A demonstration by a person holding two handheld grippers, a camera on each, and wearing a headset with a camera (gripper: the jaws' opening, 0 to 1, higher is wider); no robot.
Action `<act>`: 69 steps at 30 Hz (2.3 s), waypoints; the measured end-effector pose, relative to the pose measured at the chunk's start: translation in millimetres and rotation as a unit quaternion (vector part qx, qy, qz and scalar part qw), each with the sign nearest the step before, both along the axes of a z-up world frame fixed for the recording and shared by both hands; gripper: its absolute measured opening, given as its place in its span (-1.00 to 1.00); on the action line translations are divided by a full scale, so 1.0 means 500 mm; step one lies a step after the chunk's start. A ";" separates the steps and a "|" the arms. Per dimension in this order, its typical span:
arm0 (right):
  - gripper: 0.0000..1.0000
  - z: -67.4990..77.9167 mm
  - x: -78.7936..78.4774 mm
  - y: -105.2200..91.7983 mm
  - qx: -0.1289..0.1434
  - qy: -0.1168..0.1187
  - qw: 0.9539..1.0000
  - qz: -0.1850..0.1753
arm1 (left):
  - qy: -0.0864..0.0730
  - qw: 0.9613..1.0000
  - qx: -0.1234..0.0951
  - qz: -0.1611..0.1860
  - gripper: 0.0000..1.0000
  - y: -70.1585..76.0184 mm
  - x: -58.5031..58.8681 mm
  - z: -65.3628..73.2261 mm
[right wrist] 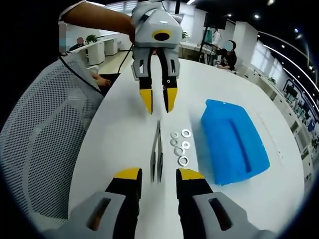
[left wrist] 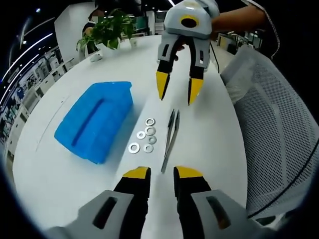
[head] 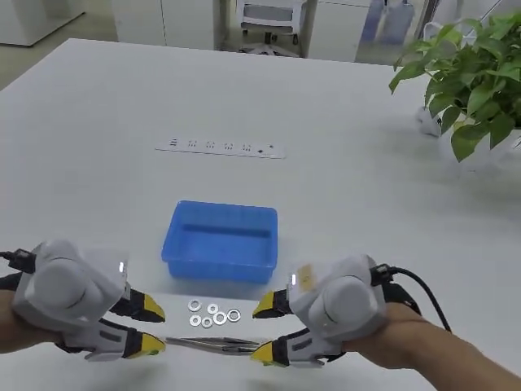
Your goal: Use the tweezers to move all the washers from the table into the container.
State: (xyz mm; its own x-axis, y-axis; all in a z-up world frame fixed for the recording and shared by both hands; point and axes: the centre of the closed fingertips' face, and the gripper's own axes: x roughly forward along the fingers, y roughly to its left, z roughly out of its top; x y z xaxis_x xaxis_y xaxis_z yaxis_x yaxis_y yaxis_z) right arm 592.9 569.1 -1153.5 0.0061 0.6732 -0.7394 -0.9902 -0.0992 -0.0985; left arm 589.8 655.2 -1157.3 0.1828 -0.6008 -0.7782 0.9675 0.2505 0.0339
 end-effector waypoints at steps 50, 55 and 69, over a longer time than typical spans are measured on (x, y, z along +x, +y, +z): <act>-0.75 -0.058 -0.010 0.036 -0.036 0.028 0.999 0.000 | 0.018 0.998 0.016 -0.053 -0.89 -0.022 -0.014 0.008; -0.75 -0.058 -0.011 0.036 -0.036 0.027 0.999 -0.001 | 0.010 0.998 0.005 -0.054 -0.89 -0.033 -0.013 0.037; -0.79 -0.042 -0.008 0.031 -0.028 0.024 0.999 -0.011 | -0.022 0.997 -0.031 -0.067 -0.89 -0.081 -0.007 0.122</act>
State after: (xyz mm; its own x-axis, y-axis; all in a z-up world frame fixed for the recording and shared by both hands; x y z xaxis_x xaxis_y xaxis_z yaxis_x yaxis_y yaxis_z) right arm 589.1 584.8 -1174.3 -0.0161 0.6310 -0.7756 -0.9956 -0.0819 -0.0460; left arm 586.2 614.8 -1096.4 0.1307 -0.6686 -0.7320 0.9903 0.1229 0.0646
